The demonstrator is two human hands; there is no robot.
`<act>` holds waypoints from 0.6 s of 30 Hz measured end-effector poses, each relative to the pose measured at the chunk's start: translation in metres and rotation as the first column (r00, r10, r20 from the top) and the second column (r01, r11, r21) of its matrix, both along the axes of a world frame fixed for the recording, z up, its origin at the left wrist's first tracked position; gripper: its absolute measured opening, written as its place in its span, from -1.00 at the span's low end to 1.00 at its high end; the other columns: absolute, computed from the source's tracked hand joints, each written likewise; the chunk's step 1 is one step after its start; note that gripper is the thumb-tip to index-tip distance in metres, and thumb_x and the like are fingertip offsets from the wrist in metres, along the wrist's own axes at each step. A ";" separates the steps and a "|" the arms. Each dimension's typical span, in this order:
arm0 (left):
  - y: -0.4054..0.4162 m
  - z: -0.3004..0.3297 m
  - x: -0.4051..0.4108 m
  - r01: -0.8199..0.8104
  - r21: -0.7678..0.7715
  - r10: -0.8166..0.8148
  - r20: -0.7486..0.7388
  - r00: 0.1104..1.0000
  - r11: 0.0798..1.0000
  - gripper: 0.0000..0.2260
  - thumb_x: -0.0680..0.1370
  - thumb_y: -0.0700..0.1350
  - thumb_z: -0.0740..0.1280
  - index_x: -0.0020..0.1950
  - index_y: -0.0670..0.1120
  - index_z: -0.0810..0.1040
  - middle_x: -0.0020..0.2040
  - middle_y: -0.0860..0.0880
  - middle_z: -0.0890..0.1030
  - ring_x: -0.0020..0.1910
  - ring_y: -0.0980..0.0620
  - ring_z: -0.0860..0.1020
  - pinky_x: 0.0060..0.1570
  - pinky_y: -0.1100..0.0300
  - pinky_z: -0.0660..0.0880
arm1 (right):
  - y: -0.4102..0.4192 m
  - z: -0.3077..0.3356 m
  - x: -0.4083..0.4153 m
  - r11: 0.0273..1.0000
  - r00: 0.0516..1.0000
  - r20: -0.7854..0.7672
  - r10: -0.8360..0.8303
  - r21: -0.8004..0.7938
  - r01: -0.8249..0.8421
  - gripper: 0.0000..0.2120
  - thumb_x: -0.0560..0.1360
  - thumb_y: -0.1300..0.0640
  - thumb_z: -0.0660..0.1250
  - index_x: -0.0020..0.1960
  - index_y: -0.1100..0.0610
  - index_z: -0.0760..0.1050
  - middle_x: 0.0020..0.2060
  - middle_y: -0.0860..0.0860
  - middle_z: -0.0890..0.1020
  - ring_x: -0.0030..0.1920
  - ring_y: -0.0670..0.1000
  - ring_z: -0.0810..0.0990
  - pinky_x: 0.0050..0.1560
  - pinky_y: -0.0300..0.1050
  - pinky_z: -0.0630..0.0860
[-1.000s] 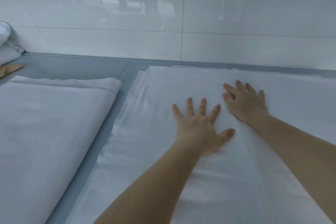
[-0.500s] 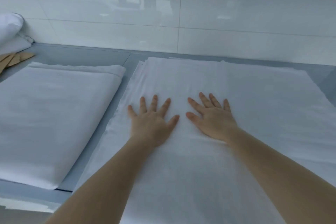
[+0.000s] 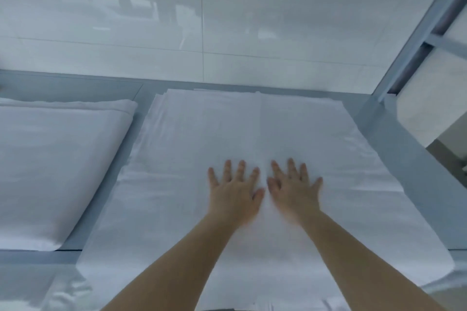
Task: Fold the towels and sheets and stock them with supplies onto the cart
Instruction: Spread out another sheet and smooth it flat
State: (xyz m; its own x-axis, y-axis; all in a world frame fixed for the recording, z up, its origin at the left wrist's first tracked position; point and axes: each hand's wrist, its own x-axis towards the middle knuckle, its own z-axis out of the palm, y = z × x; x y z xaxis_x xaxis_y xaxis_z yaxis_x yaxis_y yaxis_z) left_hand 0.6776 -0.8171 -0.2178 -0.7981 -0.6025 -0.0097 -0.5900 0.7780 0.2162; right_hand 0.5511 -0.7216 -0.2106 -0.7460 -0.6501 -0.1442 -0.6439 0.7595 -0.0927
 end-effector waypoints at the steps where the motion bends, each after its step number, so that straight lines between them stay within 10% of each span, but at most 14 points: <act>1: 0.012 -0.001 -0.005 0.037 -0.007 -0.037 0.013 0.999 0.999 -0.48 0.59 0.21 -0.15 0.56 0.19 -0.06 0.60 0.05 -0.04 0.56 -0.09 -0.16 0.39 -0.32 -0.29 | -0.004 -0.003 0.015 0.996 0.996 -0.018 0.086 -0.027 -0.086 -0.50 0.62 -0.18 -0.14 0.54 -0.22 -0.13 0.57 -0.08 -0.11 0.56 0.05 -0.16 0.43 0.35 -0.18; 9: -0.040 -0.006 0.057 -0.325 -0.058 0.330 0.163 0.930 0.944 -0.27 0.35 0.51 -0.32 0.50 0.32 -0.24 0.57 0.15 -0.21 0.54 -0.16 -0.23 0.31 -0.41 -0.24 | 0.082 -0.005 -0.055 0.990 0.990 -0.037 -0.135 0.027 0.136 -0.43 0.53 -0.37 -0.22 0.51 -0.31 -0.22 0.55 -0.12 -0.18 0.55 0.03 -0.20 0.49 0.19 -0.20; 18: -0.016 0.012 0.118 -0.512 0.011 0.504 0.168 0.847 0.859 -0.40 0.55 0.35 -0.18 0.56 0.21 -0.15 0.60 0.01 -0.13 0.56 -0.15 -0.15 0.42 -0.32 -0.10 | 0.123 0.008 -0.030 0.959 0.961 0.046 -0.272 0.094 0.267 -0.44 0.56 -0.31 -0.22 0.52 -0.26 -0.25 0.56 0.07 -0.17 0.54 0.19 -0.18 0.41 0.38 -0.12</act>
